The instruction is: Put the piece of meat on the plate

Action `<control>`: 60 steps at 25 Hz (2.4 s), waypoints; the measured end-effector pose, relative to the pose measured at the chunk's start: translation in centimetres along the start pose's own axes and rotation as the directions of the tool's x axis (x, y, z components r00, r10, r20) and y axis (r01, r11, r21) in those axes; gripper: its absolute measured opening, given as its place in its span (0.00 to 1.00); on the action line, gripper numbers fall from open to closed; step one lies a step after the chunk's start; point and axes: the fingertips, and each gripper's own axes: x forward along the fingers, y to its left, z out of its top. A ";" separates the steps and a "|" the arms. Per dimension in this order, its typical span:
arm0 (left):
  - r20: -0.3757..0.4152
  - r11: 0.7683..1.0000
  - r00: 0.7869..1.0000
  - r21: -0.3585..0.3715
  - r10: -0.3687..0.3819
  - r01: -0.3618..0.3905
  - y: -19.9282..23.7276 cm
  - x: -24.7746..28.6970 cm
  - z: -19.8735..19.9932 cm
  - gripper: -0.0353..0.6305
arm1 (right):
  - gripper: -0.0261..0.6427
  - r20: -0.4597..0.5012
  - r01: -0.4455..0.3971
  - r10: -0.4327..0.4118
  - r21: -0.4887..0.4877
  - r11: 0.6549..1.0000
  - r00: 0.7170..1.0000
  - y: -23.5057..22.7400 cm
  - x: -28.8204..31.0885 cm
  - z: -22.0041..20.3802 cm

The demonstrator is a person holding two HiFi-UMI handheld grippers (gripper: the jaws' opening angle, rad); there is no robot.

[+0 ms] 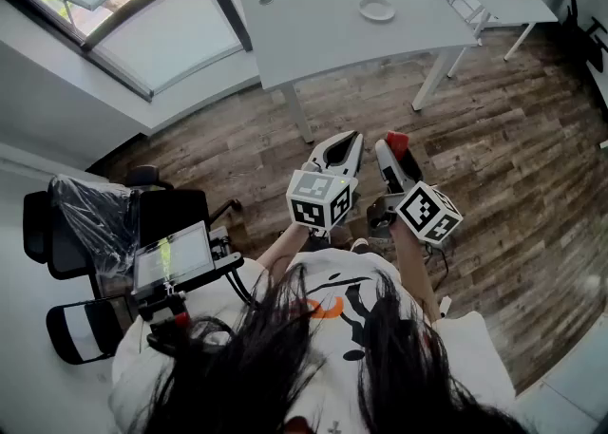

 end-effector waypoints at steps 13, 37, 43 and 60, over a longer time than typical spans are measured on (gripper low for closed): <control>-0.002 1.000 1.000 -0.011 0.000 0.000 0.1 0.0 0.0 0.06 | 0.51 -0.003 0.011 -0.011 -0.003 1.000 1.000 -0.1 0.1 0.0; -0.023 0.999 0.999 -0.025 0.038 -0.039 -3.1 5.3 -2.1 0.06 | 0.51 -0.080 0.001 0.001 0.031 1.000 0.997 -6.0 -0.3 2.6; -0.049 0.998 0.998 -0.034 0.048 -0.050 -0.7 7.6 -2.2 0.06 | 0.51 -0.102 0.013 -0.009 0.038 0.999 0.995 -7.2 3.1 2.8; -0.044 1.000 0.999 -0.010 0.007 -0.007 8.6 15.4 2.6 0.06 | 0.51 -0.044 0.025 -0.022 0.082 0.996 0.999 -7.5 14.9 6.0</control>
